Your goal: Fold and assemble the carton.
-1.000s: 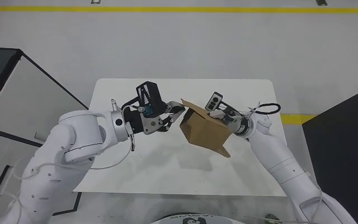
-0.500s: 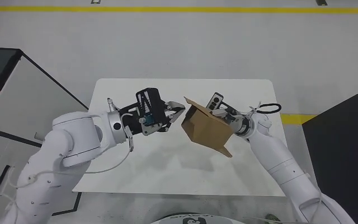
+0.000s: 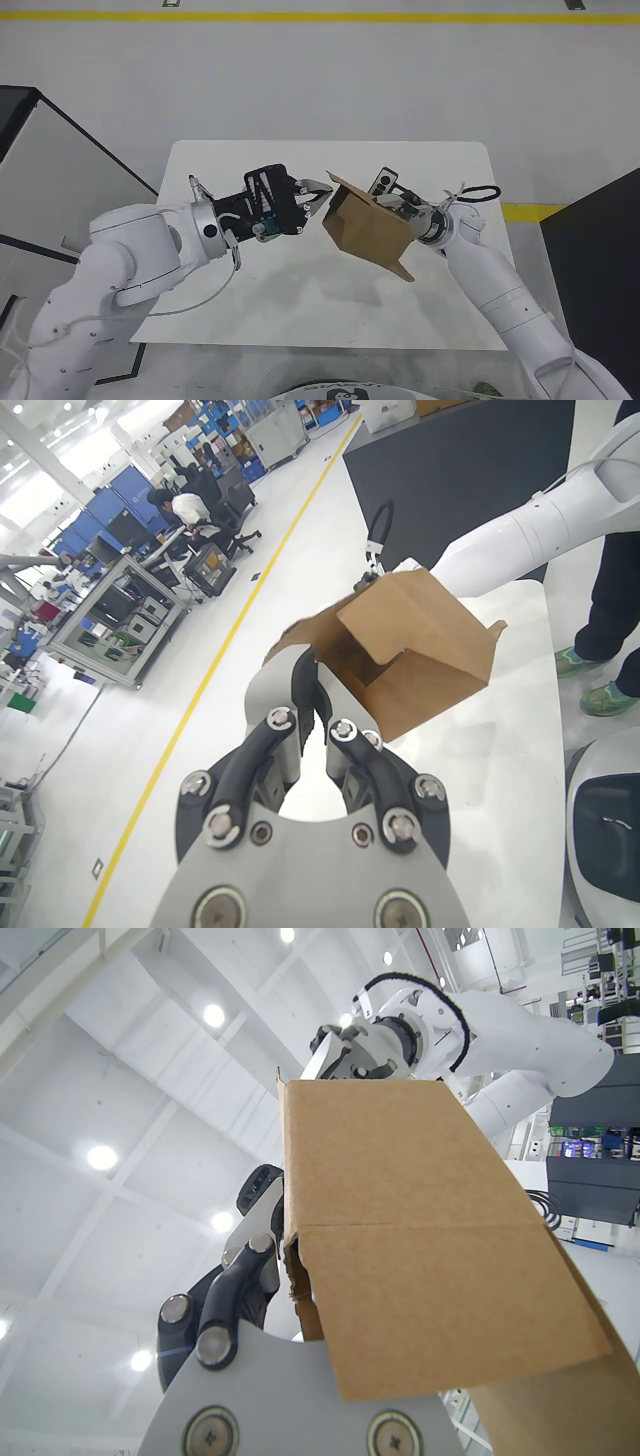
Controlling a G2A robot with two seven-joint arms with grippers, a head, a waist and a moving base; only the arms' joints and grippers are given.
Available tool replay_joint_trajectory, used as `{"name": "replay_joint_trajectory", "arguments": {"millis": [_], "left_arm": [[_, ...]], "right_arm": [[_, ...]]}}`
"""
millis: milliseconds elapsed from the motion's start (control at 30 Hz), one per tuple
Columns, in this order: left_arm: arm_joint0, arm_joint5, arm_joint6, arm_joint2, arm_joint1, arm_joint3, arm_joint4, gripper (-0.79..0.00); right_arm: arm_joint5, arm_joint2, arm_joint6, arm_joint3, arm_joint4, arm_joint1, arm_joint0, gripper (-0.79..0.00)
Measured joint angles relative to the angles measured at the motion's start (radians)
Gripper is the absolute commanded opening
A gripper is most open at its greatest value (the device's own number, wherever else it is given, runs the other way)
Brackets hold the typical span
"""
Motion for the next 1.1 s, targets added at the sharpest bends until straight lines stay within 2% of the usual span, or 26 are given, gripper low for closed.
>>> {"name": "replay_joint_trajectory", "arguments": {"millis": [233,433,1100], "left_arm": [[0.011,-0.043,0.079,0.01,0.0,-0.031,0.166,-0.785],[0.017,-0.052,0.1,0.045,-0.003,-0.031,0.261,-0.785],[-0.021,-0.055,0.094,0.14,-0.021,-0.026,0.3,-0.785]], "right_arm": [[0.038,0.012,-0.024,-0.008,0.012,0.002,-0.021,-0.785],[0.064,0.008,-0.023,-0.015,0.011,0.0,-0.022,-0.785],[0.044,-0.01,0.01,-0.028,0.003,0.004,-0.021,-0.785]]}}
